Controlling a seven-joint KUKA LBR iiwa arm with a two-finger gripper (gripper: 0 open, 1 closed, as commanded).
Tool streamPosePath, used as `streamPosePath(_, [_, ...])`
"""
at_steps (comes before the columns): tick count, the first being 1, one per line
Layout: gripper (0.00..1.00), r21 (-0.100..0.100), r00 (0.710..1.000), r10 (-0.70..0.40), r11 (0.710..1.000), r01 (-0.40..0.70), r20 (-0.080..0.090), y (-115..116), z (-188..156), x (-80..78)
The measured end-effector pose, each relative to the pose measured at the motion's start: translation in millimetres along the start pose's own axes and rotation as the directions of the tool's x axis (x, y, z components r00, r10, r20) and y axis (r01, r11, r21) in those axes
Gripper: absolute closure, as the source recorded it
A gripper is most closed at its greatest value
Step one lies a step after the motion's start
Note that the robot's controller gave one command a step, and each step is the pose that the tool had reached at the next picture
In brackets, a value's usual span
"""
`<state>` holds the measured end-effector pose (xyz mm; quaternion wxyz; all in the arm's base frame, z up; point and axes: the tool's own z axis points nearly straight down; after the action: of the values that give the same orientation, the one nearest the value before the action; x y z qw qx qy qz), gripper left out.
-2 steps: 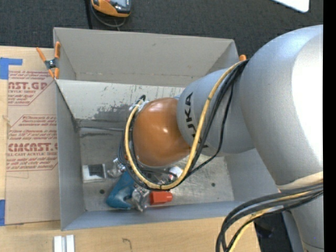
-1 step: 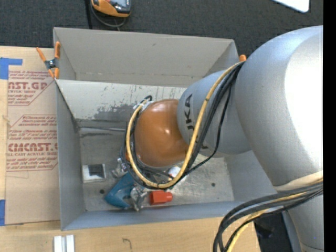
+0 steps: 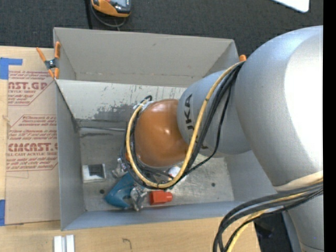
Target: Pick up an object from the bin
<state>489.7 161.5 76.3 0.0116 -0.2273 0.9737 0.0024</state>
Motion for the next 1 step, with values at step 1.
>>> streamPosePath(1, [1.00, 0.000, 1.000, 0.000, 1.000, 0.000, -0.003, 0.2, -1.6, 0.1])
